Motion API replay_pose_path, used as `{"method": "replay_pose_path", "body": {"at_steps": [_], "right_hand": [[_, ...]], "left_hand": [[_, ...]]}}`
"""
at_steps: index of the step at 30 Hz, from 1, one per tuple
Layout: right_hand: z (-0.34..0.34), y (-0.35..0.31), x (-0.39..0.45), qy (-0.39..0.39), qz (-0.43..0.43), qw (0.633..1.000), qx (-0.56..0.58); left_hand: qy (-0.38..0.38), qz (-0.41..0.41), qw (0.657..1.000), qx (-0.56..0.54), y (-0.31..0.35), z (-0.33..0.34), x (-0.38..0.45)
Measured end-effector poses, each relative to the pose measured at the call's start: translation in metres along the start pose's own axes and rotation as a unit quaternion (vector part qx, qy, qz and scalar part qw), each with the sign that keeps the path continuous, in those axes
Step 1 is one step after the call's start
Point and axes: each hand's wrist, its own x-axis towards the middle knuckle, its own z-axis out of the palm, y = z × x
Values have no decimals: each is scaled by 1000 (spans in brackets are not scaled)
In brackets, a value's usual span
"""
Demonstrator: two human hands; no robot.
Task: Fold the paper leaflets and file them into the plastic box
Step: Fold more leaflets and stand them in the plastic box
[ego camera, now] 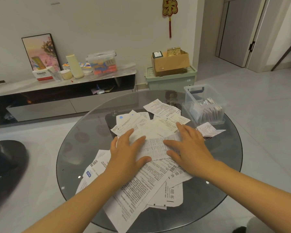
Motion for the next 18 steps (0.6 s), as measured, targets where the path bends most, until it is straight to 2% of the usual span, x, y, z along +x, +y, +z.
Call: {"method": "replay_pose_path", "body": {"at_steps": [5,10,12,16,18], "right_hand": [[-1,5,3,-49,15,998,-21],[-9,10,-1,-59,18,997,-42],[-8,8,-4,-23,-5,998,-59],[0,2,-7,110,-81,987,-80],[4,-7,-11,113,-88,989,-43]], "left_hand": [[-96,-49,994,-33,-6,1,7],[-146,-36,989,-17,-19,-10,4],[-158,-11,987,6,-26,-15,3],[-153,54,987,17,-32,-22,0],[-118,91,989,2,-30,-24,-1]]}}
